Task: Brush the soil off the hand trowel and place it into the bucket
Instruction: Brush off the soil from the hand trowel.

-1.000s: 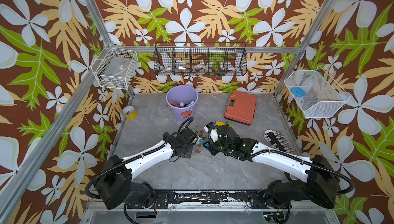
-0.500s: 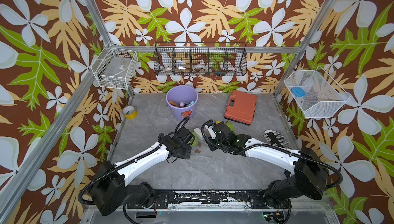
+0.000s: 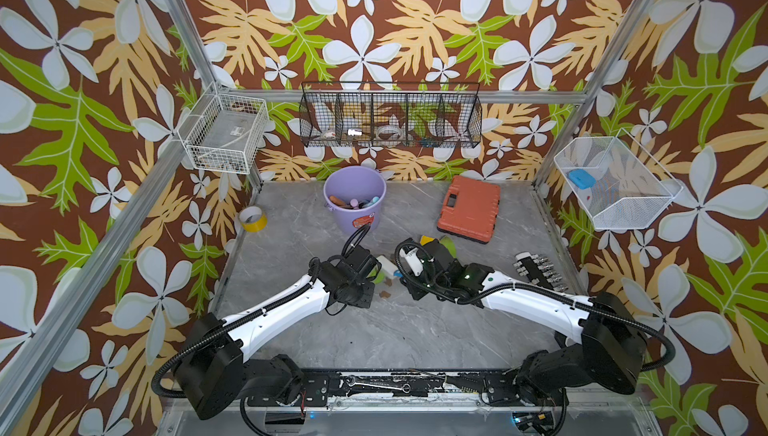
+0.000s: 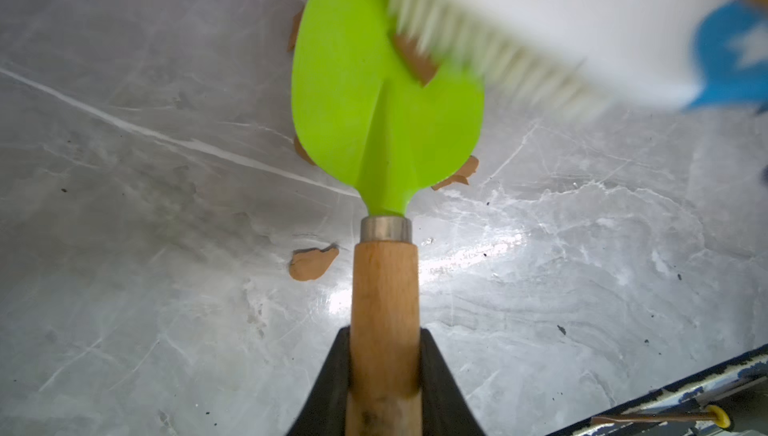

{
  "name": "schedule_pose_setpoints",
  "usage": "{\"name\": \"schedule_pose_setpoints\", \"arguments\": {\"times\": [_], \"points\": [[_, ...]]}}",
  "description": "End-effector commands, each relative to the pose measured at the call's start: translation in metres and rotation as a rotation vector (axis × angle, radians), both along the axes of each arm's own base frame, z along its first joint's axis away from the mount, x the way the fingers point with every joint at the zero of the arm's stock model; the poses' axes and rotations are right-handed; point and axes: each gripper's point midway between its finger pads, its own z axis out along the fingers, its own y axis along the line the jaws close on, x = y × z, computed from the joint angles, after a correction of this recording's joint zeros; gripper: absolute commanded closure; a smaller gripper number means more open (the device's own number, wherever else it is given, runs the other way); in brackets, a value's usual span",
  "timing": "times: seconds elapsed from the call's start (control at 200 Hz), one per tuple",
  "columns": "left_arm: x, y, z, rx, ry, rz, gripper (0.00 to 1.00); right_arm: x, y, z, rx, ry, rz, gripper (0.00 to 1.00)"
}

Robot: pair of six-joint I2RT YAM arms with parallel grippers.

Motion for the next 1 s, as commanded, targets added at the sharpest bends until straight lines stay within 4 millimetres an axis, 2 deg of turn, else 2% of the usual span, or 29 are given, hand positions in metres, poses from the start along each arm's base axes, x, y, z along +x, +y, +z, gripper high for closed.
{"name": "schedule_pose_setpoints", "arguments": {"times": [0.0, 0.085, 0.145, 0.205, 0.275, 0.375, 0.425, 0.47, 0.51, 0.601, 0.641, 0.691, 0.771, 0.851, 0.921, 0.996], "points": [[0.007, 0.001, 0.003, 0.012, -0.028, 0.009, 1.0, -0.01, 0.006, 0.022, 0.05, -0.024, 0.034, 1.0], [0.008, 0.001, 0.004, 0.011, -0.031, 0.011, 1.0, -0.029, 0.028, 0.033, 0.098, -0.025, 0.124, 1.0], [0.008, 0.0, 0.003, 0.011, -0.029, 0.011, 1.0, -0.039, 0.04, 0.023, 0.106, 0.027, 0.168, 1.0], [0.009, -0.001, 0.003, 0.009, -0.027, 0.011, 1.0, -0.039, 0.041, 0.007, 0.083, 0.057, 0.169, 1.0], [0.008, -0.004, 0.003, -0.005, -0.021, 0.006, 1.0, -0.031, 0.034, -0.011, 0.021, 0.047, 0.145, 1.0], [0.006, -0.005, 0.005, -0.018, -0.016, 0.002, 1.0, 0.0, 0.007, -0.024, -0.027, 0.03, 0.032, 1.0], [0.005, -0.005, 0.006, -0.025, -0.017, 0.001, 1.0, 0.01, 0.001, -0.019, -0.018, 0.006, 0.001, 1.0], [0.004, -0.004, 0.006, -0.025, -0.019, 0.005, 1.0, 0.01, 0.006, -0.006, 0.007, -0.013, 0.017, 1.0], [0.004, -0.003, 0.007, -0.023, -0.019, 0.007, 1.0, 0.004, 0.017, 0.006, 0.05, -0.015, 0.056, 1.0], [0.003, -0.003, 0.007, -0.027, -0.02, 0.01, 1.0, -0.024, 0.048, 0.03, 0.111, -0.05, 0.187, 1.0], [0.003, -0.003, 0.007, -0.029, -0.02, 0.013, 1.0, -0.035, 0.058, 0.029, 0.114, -0.035, 0.23, 1.0], [0.003, -0.004, 0.008, -0.039, -0.019, 0.016, 1.0, -0.039, 0.063, 0.016, 0.099, 0.011, 0.231, 1.0], [0.001, -0.005, 0.011, -0.059, -0.021, 0.016, 1.0, -0.03, 0.051, -0.016, 0.003, 0.043, 0.182, 1.0], [-0.001, -0.005, 0.013, -0.069, -0.024, 0.019, 1.0, -0.005, 0.022, -0.033, -0.069, 0.04, 0.079, 1.0], [-0.003, -0.003, 0.013, -0.069, -0.02, 0.021, 1.0, 0.017, 0.002, -0.026, -0.031, 0.028, -0.001, 1.0], [-0.004, -0.001, 0.012, -0.066, -0.019, 0.025, 1.0, 0.016, 0.011, 0.001, 0.018, -0.01, 0.036, 1.0]]}}
